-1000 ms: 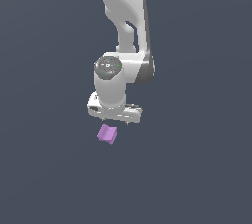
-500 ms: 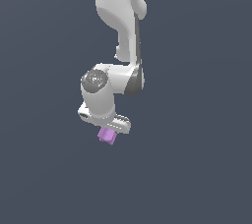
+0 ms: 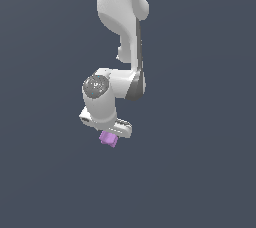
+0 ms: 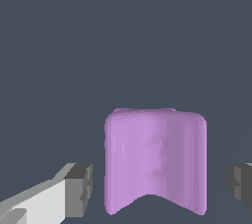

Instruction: Pick up the object and move it to a goal position.

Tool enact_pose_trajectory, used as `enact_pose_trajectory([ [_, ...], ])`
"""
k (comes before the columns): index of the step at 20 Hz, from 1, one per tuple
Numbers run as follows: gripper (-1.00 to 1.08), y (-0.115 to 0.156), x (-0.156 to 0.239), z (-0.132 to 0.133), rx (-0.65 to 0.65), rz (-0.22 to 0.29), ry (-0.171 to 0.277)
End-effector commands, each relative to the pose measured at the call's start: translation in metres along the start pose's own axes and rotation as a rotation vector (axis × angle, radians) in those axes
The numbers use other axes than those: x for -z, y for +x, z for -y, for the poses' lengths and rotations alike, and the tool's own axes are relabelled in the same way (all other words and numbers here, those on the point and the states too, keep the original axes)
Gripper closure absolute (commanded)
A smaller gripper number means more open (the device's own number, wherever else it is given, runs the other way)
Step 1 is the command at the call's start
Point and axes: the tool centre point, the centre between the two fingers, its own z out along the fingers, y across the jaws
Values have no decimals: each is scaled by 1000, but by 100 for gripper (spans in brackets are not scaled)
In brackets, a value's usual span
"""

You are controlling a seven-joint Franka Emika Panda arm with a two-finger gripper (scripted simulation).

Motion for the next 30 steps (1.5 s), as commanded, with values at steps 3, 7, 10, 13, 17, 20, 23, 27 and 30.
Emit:
enact_pose_trajectory([
  [3, -92, -1, -24, -1, -2, 1, 0],
  [7, -92, -1, -38, 0, -3, 1, 0],
  [10, -92, 1, -39, -1, -4, 0, 0],
  [13, 108, 1, -39, -1, -4, 0, 0],
  [17, 108, 1, -39, -1, -4, 0, 0],
  [20, 108, 1, -39, -1, -4, 0, 0],
  [23, 108, 1, -39, 0, -4, 0, 0],
  [27, 108, 1, -31, 4, -13, -7, 1],
  [30, 108, 1, -20, 12, -27, -18, 2],
])
